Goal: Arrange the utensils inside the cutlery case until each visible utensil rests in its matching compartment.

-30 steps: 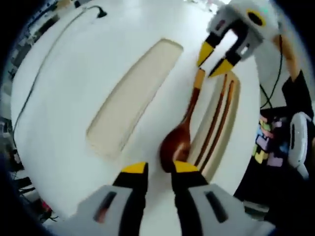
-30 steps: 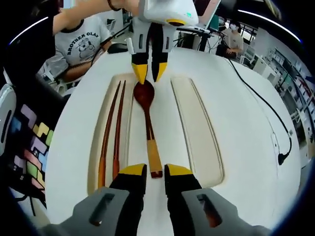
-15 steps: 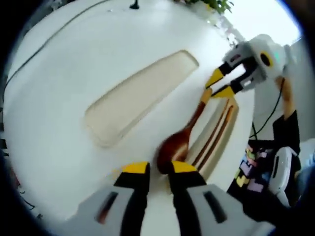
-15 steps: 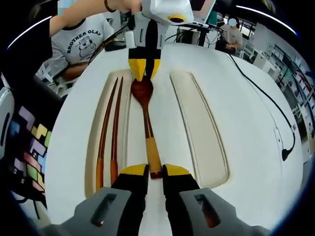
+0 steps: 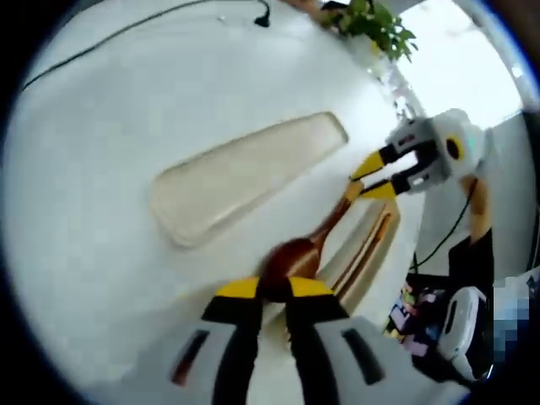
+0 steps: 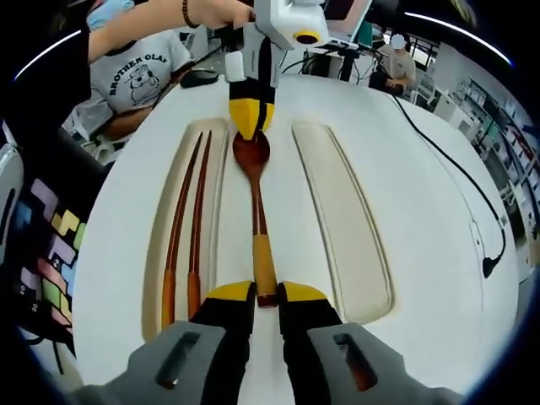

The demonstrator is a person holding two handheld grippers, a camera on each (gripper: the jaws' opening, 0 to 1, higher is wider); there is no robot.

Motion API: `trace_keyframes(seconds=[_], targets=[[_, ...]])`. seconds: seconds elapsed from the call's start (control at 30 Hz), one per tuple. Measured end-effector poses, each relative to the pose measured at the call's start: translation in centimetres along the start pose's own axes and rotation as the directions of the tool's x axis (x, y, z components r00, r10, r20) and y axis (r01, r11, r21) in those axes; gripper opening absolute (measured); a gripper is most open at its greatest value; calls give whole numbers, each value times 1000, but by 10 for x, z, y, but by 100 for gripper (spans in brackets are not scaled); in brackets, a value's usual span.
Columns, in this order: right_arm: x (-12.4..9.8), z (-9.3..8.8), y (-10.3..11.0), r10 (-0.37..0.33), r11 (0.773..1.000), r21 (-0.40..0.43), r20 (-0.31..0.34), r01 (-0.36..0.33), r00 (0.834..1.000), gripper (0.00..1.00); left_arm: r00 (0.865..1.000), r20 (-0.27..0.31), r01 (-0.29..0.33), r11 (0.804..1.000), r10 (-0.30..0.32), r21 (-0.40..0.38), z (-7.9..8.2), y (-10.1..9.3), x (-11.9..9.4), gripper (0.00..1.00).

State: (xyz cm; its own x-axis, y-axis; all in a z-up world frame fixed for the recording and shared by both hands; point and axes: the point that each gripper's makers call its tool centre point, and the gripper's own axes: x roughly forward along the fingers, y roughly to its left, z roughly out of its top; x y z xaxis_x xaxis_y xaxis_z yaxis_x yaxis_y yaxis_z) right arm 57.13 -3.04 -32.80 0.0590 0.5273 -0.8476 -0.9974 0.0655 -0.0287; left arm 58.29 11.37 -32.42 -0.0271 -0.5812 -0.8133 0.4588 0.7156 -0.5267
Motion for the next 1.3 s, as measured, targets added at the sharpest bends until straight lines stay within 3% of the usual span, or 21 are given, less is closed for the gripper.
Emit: trace_keyframes(seconds=[0.2, 0.27, 0.33, 0.47, 0.5, 0.6, 0.77, 0.93, 1.1, 1.3], targets=[[-1, -1, 0, -7, 1000, -3, 5, 7, 1000, 10, 997, 57, 53, 998, -50, -45, 10, 3, 1, 9], [-1, -2, 0, -12, 1000, -7, 4, 12, 1000, 10, 994, 95, 66, 993, -57, -94, 16, 4, 1, 8], [-2, -3, 0, -14, 1000, 4, 13, 14, 1000, 10, 988, 136, 93, 982, -71, -165, 23, 5, -2, 7], [-4, -5, 2, -20, 1000, -5, 27, 20, 999, 10, 968, 199, 193, 959, -151, -209, 32, -1, -11, 5], [-4, -6, 2, -21, 1000, -6, 28, 22, 999, 10, 962, 219, 212, 955, -166, -206, 35, -3, -13, 4], [-5, -6, 1, -24, 1000, 10, 57, 24, 998, 10, 960, 228, 212, 953, -162, -216, 36, -1, -14, 4], [-7, -8, 1, -44, 999, 8, 84, 43, 996, 10, 937, 282, 276, 932, -206, -236, 47, -5, -13, 4], [-14, -7, -1, -67, 998, 6, 129, 66, 989, 10, 921, 297, 330, 911, -254, -247, 51, -8, -11, 3], [-29, 2, -1, -102, 994, -4, 191, 105, 976, 10, 897, 326, 383, 893, -297, -238, 57, -11, -16, 3], [-44, 12, 1, -136, 990, -10, 253, 143, 958, 10, 879, 344, 418, 880, -330, -224, 63, -13, -21, 3]])
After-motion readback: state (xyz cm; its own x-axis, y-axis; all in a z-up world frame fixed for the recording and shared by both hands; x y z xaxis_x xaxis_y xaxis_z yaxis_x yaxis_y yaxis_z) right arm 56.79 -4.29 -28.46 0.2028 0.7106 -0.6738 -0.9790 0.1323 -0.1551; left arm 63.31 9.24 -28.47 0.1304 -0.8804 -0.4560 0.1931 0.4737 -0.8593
